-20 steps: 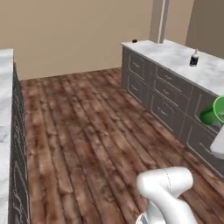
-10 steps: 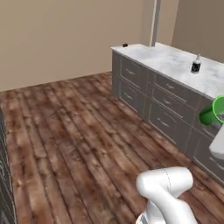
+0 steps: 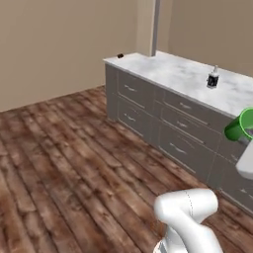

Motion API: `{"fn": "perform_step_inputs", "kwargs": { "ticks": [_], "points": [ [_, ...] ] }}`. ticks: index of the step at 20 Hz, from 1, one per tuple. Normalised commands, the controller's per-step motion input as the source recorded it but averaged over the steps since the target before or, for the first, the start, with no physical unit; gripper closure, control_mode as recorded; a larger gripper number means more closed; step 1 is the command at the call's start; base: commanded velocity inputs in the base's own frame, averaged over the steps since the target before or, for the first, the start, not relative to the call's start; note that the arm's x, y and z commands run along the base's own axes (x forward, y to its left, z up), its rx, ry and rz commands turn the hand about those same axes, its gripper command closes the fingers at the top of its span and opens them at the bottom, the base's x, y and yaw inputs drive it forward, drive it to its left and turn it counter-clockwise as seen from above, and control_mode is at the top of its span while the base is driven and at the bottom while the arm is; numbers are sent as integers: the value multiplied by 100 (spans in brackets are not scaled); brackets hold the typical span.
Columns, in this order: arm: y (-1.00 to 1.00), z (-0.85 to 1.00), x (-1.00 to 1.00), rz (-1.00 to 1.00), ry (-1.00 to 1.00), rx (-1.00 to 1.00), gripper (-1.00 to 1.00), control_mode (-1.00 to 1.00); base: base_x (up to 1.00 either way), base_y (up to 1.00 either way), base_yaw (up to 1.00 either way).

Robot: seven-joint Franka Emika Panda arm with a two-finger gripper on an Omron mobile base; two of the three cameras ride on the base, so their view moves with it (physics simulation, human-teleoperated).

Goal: Open the cabinet directly in front. Then move the liquor and the cup to the dining counter with the candle on it.

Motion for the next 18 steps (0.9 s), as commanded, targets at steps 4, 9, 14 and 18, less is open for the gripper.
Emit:
{"fn": "perform_step_inputs", "kwargs": {
  "ticks": [4,9,14,18],
  "points": [
    [0,0,0,0,0,0,100,100,64,-26,-49],
    [0,0,0,0,0,0,100,100,51,-33,-58],
    [0,0,0,0,0,0,100,100,40,-30,-62],
    [0,0,0,0,0,0,100,100,39,-20,-61]
  ]
}}
